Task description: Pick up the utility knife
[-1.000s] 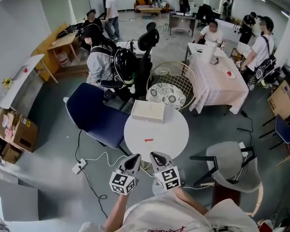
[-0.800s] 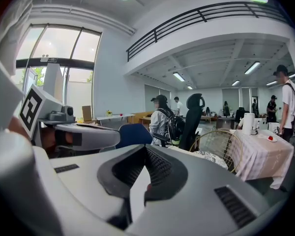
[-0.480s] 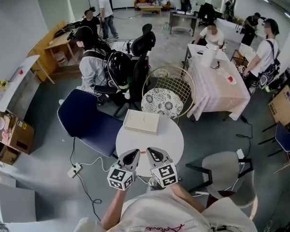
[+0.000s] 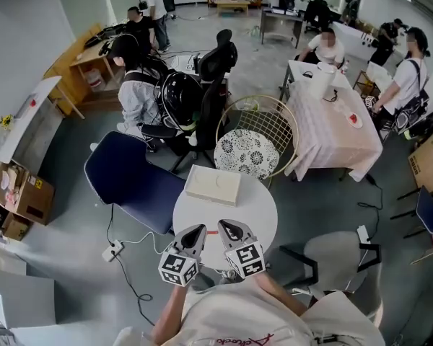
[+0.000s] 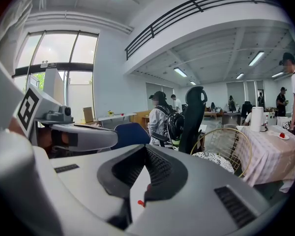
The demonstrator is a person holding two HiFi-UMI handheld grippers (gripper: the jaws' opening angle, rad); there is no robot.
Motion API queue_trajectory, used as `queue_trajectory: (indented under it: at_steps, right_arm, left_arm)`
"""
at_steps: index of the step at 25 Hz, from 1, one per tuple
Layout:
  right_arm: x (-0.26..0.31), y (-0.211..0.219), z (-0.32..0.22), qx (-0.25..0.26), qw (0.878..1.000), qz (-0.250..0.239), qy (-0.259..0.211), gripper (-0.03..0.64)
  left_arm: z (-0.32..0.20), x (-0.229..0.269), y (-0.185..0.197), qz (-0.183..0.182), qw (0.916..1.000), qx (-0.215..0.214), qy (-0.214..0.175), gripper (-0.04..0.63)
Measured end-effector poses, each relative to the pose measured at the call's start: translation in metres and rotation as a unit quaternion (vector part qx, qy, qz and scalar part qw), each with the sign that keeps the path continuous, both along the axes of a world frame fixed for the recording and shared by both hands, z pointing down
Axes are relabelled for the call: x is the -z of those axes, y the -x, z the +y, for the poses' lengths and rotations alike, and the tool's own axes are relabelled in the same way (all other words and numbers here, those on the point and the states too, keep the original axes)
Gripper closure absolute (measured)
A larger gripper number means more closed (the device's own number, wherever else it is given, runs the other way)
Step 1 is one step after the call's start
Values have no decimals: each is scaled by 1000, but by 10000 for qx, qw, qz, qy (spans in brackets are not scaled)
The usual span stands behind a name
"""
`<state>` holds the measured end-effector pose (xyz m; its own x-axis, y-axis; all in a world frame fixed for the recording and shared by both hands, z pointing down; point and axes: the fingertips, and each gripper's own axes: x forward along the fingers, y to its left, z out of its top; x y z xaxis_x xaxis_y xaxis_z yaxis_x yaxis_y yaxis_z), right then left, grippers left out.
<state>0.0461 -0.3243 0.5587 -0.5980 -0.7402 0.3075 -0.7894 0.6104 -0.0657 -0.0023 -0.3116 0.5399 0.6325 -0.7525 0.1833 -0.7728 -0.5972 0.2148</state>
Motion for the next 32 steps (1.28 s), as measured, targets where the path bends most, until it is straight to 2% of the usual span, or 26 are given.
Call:
queue_trajectory:
  at_steps: [5,20,25,32]
  right_arm:
    - [-6,8,-11,12,10000,43,67,600]
    - [-23,43,-26,-385,9982,127,442,600]
    - [-46,49,-17,-479,9959,217,737,600]
    - [-84,46,12,-669,9881,345,1341,600]
  left_arm:
    - [-11,-7,10,64,9999,46,82,583]
    - [-32,-19,58,138,9990,-223,370,583]
    - [-32,-36,70,138,9980,-290,540,583]
    - [-14,-64,71,140,9939,-496,979,583]
